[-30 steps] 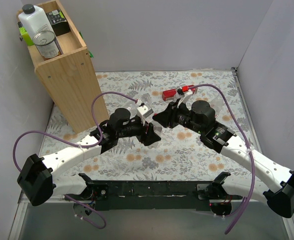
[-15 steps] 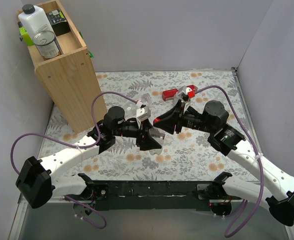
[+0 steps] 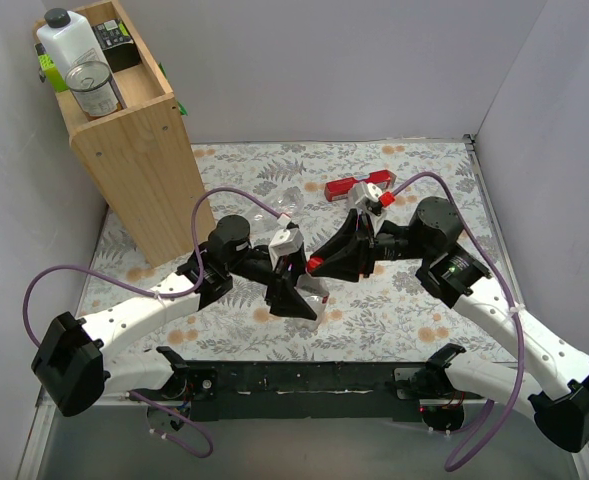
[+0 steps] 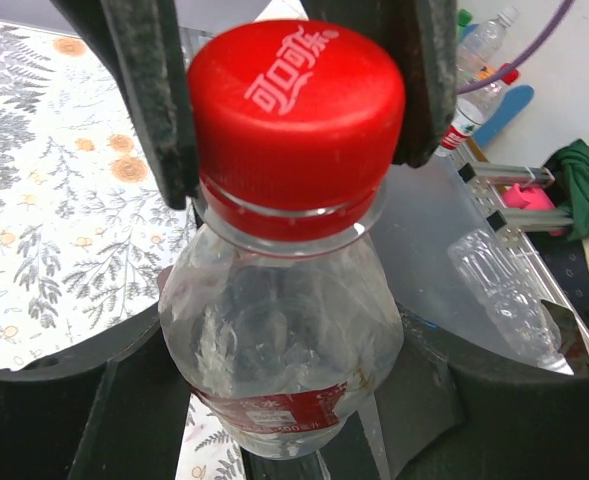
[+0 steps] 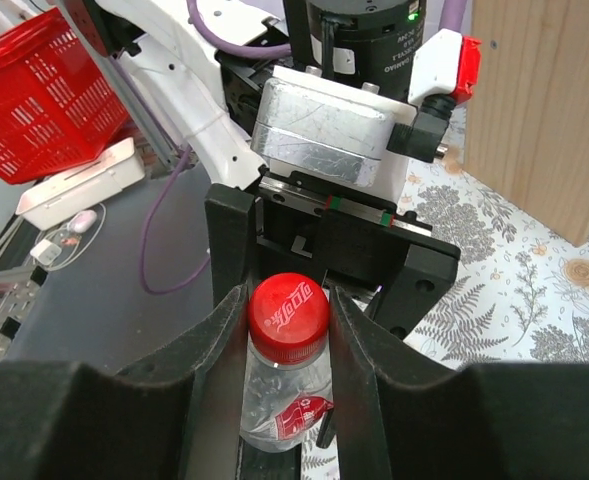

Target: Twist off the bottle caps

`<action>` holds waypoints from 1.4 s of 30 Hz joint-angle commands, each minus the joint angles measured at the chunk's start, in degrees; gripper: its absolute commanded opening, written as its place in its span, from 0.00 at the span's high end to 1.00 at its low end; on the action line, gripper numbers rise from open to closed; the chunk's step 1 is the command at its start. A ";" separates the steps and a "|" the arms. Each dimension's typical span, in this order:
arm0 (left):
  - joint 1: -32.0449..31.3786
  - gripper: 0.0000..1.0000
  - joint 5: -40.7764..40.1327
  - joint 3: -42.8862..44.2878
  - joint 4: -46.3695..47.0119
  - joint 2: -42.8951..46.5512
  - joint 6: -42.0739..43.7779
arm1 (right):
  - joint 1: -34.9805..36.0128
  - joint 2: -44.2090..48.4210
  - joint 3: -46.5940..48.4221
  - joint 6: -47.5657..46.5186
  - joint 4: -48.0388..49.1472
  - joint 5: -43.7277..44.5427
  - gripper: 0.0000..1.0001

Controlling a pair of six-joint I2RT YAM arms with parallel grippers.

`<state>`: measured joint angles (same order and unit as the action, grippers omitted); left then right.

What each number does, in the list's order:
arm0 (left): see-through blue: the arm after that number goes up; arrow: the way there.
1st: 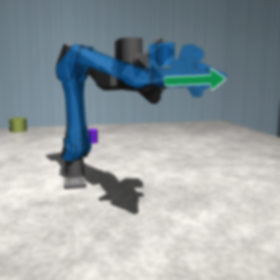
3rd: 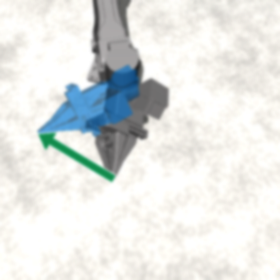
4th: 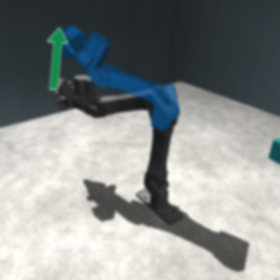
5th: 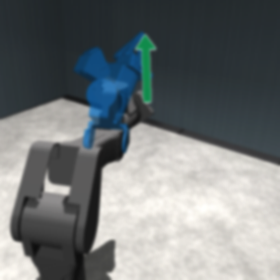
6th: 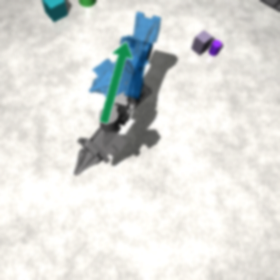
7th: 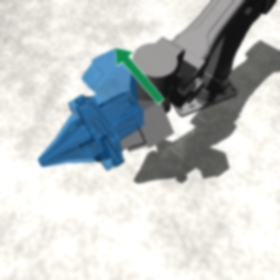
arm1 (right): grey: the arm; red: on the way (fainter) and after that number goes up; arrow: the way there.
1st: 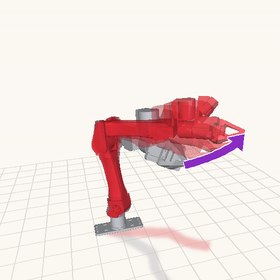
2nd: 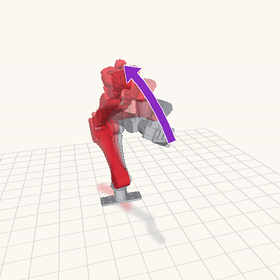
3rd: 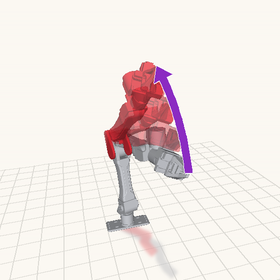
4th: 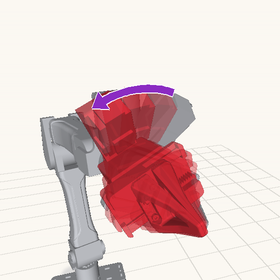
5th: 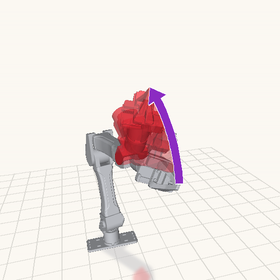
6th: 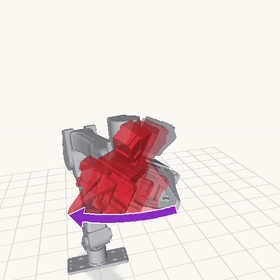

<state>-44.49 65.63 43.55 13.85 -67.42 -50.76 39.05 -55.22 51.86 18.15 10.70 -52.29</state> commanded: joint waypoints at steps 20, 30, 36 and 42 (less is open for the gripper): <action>-0.07 0.82 -38.55 3.65 -13.14 0.01 3.83 | 0.41 2.93 -1.93 7.07 -6.48 39.20 0.44; -0.07 0.82 -41.72 4.52 -15.16 -1.31 3.48 | 3.66 1.08 -1.14 8.65 -5.16 40.25 0.50; -0.16 0.82 -42.42 4.53 -15.34 -1.66 3.21 | 4.72 -0.76 -0.53 8.92 -5.60 40.25 0.50; -0.25 0.82 -41.90 4.53 -15.34 -2.10 3.21 | 5.25 -1.64 0.09 8.39 -5.34 40.78 0.50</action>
<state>-44.49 24.38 45.91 -1.39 -69.41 -47.77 43.81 -56.73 49.36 26.79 3.05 -12.60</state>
